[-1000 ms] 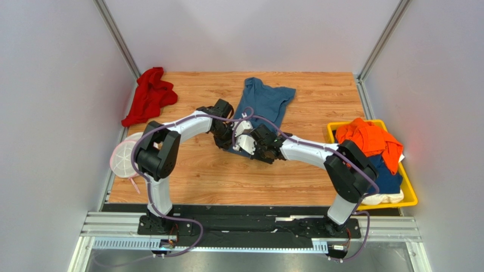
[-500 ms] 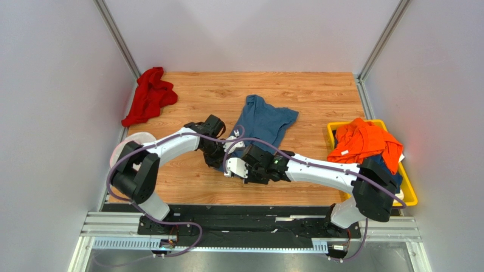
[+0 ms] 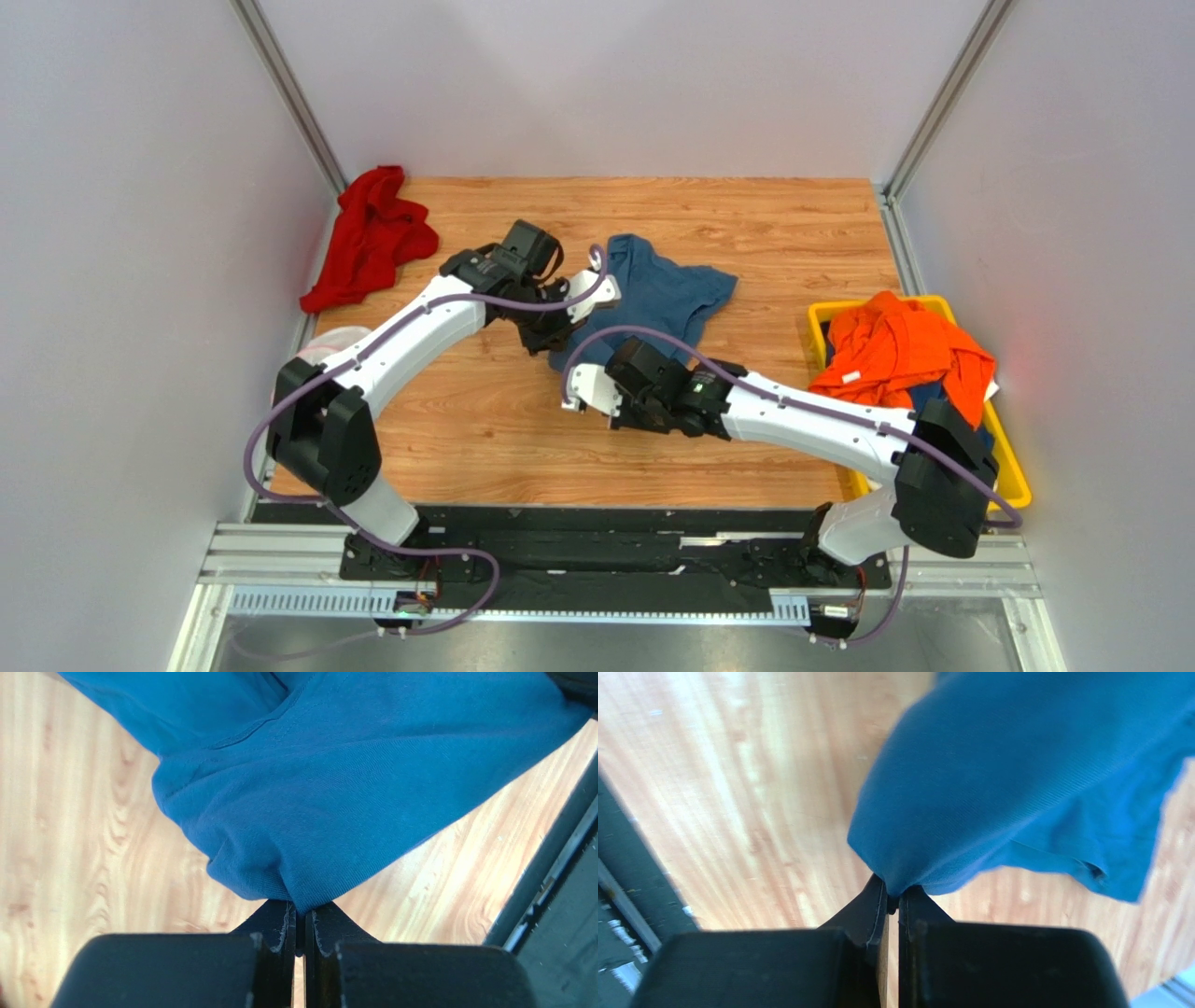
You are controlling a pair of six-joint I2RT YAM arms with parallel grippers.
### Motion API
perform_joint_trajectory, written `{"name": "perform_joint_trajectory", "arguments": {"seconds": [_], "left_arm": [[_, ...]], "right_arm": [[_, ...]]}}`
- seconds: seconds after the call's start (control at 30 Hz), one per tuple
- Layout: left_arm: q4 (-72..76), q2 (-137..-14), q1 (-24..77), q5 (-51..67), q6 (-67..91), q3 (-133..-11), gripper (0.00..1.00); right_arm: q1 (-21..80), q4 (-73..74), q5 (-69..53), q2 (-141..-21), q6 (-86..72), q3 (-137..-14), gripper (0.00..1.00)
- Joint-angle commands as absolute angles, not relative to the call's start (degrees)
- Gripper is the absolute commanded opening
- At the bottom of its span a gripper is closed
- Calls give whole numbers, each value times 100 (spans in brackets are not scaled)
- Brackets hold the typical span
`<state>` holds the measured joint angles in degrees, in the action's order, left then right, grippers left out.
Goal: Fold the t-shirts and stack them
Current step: Fold the long partially folded tshirt into a neat square
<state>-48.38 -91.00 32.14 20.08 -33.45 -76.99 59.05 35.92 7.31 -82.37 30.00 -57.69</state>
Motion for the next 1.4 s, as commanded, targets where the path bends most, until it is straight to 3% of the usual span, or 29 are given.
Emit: {"name": "perform_joint_trajectory", "arguments": {"seconds": [0.0,0.47,0.83,1.37], "left_arm": [[-4992,-9448,3190,2118,-3463,-8305,0],[-5176,-11135,3094,1907,-3858,-10535,0],[-5467,-12699,2936,1697,-4236,-12593,0],[-4870,-13913,2900,1336,-4667,-13588,0]], "right_arm": [[5485,3586,1090,-7928,3225,-6239,0],[3596,3674,633,-8507,4025,-7198,0],[2795,3727,106,-9518,4394,-8024,0],[2074,3516,-114,-10977,4728,-8991,0]]}}
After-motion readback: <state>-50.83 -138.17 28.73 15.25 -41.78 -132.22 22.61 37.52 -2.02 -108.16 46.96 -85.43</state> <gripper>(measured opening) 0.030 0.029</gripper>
